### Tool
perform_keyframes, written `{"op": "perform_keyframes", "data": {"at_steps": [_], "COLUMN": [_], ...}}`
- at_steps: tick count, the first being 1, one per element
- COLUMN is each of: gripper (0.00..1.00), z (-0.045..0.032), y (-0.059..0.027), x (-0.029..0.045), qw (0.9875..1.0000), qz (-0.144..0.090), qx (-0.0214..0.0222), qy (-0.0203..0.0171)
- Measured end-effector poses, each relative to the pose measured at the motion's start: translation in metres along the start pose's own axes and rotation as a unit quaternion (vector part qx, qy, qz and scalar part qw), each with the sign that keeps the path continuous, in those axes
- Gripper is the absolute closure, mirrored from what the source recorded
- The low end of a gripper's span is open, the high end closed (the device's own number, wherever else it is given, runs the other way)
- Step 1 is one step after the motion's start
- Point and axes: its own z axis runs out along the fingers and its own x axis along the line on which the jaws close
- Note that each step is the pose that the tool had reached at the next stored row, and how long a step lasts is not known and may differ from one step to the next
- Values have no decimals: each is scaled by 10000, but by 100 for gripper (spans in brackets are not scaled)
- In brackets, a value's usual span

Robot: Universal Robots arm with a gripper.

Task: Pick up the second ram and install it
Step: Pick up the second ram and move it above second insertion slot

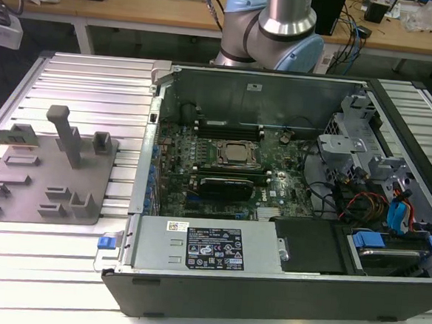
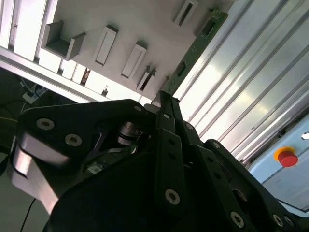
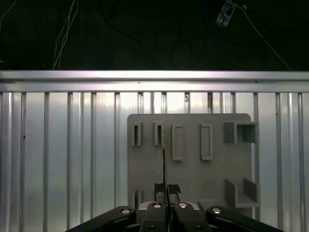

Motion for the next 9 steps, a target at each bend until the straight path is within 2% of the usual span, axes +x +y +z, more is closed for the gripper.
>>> {"op": "perform_keyframes", "data": {"at_steps": [9], "gripper": [91], "z": [-40], "y": [2], "x": [-4], "qw": [10000], "qz": [0], "qx": [-2], "qy": [0]}}
